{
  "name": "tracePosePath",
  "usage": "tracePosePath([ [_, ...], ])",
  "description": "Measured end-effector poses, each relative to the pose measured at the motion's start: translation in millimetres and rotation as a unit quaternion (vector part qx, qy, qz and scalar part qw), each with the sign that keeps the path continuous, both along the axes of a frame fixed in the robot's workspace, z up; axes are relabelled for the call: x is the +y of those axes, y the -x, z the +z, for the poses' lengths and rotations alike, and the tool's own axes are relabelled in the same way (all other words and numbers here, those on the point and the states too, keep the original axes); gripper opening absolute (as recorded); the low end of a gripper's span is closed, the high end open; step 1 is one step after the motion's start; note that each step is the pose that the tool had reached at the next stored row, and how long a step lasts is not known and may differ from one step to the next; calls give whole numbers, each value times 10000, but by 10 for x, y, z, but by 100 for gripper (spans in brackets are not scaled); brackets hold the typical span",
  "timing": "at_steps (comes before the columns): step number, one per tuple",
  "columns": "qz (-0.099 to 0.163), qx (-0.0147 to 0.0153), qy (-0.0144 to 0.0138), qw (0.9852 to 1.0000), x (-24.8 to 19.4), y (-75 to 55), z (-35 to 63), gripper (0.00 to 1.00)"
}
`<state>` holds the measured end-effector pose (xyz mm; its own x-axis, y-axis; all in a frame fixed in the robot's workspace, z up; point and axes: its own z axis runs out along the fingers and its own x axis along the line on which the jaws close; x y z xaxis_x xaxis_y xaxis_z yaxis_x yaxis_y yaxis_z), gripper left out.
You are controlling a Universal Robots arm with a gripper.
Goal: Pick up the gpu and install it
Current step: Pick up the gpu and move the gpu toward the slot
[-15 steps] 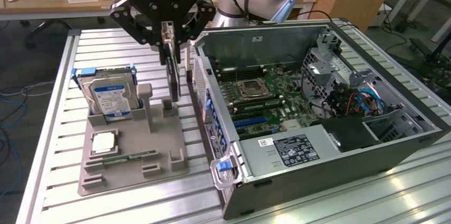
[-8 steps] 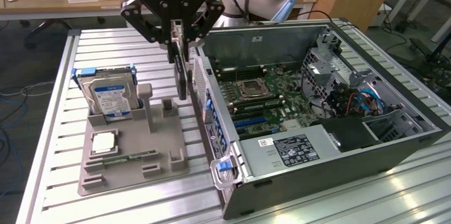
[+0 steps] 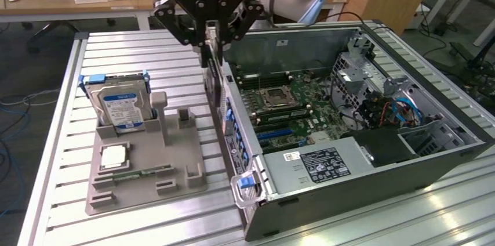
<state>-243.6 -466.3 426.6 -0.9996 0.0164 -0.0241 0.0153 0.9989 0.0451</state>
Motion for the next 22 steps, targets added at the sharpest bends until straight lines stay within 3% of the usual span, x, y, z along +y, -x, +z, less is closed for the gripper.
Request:
tracePosePath([
  [22,-1,0,-5,10000,20,-918,-3,27],
])
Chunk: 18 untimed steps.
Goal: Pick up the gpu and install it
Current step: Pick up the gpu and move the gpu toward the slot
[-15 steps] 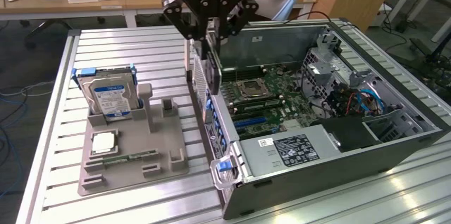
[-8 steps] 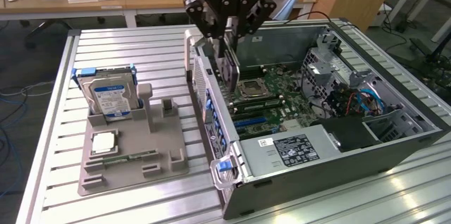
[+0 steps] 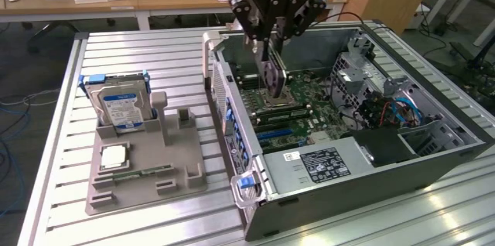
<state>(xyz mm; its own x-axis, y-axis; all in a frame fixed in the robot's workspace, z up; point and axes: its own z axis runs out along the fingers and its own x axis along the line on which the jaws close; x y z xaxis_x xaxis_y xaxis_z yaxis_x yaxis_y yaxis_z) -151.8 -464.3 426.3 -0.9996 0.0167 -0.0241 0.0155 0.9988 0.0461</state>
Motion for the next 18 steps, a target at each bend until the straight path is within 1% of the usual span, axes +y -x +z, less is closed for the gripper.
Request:
tracePosePath([
  [18,1,0,-1,10000,9,-819,-12,27],
])
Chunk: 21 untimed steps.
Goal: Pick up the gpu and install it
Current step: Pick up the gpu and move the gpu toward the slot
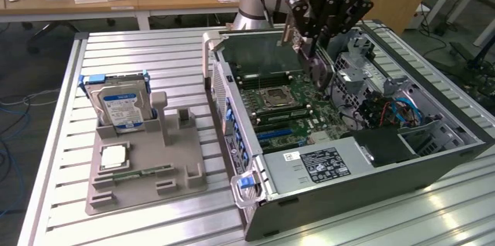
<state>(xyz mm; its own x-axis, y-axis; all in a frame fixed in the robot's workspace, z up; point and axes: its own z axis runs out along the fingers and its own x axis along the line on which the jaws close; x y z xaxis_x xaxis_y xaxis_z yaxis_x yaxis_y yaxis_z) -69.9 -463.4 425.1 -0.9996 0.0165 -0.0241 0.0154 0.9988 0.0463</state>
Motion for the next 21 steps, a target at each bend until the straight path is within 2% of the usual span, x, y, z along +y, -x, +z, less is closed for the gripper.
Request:
tracePosePath([
  [15,0,0,0,10000,5,-681,-9,27],
  [17,1,0,-1,10000,6,-737,-10,27],
  [21,0,-1,0,10000,7,-748,-10,27],
])
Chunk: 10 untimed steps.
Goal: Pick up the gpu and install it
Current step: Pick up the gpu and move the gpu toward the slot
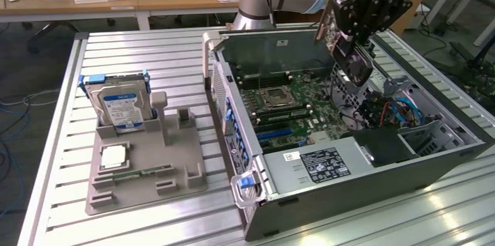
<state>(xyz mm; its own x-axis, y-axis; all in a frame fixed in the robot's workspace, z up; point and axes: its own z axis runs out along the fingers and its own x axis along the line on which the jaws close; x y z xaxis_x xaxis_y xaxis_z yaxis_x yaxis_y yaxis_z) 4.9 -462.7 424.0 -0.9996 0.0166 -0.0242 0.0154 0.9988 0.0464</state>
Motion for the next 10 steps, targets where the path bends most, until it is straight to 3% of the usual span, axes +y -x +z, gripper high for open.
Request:
tracePosePath([
  [4,0,0,0,10000,0,-128,-1,27],
  [10,0,0,0,10000,0,-141,-1,27],
])
